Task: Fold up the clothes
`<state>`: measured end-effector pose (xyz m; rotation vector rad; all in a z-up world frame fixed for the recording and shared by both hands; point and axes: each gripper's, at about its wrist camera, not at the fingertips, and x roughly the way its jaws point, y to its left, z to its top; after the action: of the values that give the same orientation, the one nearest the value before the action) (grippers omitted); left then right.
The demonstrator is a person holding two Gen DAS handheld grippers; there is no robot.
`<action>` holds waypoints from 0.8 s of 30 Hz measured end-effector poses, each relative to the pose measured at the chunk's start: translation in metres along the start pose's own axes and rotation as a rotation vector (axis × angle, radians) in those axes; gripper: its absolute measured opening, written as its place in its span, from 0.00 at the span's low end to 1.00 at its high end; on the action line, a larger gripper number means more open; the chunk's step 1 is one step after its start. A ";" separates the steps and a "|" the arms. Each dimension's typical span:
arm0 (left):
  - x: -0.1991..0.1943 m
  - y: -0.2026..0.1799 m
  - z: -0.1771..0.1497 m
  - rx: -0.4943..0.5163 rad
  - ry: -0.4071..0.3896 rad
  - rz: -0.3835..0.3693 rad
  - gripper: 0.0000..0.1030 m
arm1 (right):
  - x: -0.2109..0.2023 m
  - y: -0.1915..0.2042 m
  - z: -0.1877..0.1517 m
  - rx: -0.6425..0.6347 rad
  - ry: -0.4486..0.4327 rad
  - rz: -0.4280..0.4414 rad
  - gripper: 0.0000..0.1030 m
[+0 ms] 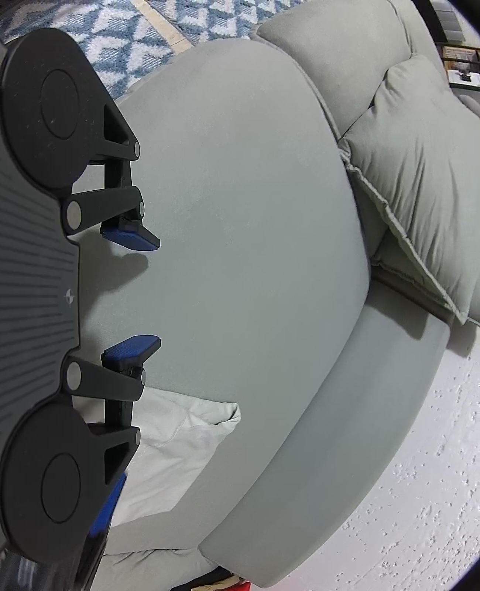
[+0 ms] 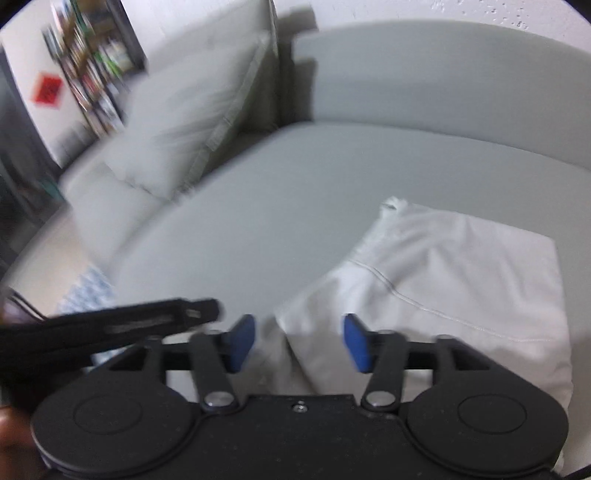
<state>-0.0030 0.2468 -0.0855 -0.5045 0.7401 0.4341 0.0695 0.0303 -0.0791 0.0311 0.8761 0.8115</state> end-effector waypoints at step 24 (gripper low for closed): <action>0.021 -0.094 -0.026 0.575 0.129 0.046 0.30 | -0.066 -0.080 -0.091 -0.072 0.051 -0.264 0.19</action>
<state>0.0479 0.1609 -0.0906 0.0253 0.9579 0.2145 0.0315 -0.0953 -0.1218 -0.1657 0.8768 0.5976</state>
